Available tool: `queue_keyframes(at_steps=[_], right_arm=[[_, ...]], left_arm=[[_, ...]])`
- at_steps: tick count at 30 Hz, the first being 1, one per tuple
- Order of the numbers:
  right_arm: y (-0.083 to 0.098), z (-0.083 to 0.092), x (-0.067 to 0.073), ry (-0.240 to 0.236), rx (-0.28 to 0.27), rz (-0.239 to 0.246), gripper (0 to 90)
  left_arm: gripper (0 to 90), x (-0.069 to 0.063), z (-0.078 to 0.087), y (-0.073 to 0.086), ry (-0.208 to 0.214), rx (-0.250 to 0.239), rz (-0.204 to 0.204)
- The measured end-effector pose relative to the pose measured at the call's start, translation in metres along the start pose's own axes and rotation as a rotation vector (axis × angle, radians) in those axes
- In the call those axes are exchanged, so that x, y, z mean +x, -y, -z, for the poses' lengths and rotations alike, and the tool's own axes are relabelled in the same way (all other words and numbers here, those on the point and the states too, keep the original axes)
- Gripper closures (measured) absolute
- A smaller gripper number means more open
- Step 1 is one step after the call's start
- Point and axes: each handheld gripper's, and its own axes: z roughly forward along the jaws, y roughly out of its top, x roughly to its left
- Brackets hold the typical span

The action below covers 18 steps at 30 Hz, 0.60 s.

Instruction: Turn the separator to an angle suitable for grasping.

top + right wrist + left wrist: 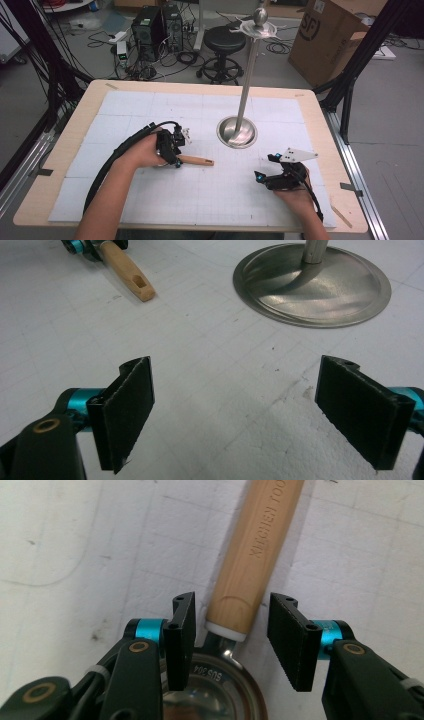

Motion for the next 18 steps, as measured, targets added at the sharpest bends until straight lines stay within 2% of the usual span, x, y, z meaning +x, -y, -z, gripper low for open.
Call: queue_keyframes(at_steps=[3,6,12,18], right_arm=[[0.0,0.0001,-0.0001,0.0,0.001,0.0,15.1],[0.0001,0.0,0.0,0.0,0.002,0.0,15.1],[0.0002,-0.0007,0.0001,0.003,0.006,0.004,15.1],[0.0003,-0.0018,0.0009,0.0,0.011,0.003,15.1]], left_arm=[[56.2,-0.0004,0.0005,0.0005,-0.019,0.002,-0.011],[58.0,-0.0011,-0.0001,0.0,-0.03,0.012,-0.04],[63.1,-0.0054,-0.0033,-0.0044,-0.04,0.054,-0.094],[66.1,-0.0096,-0.0044,-0.0087,-0.056,0.084,-0.116]])
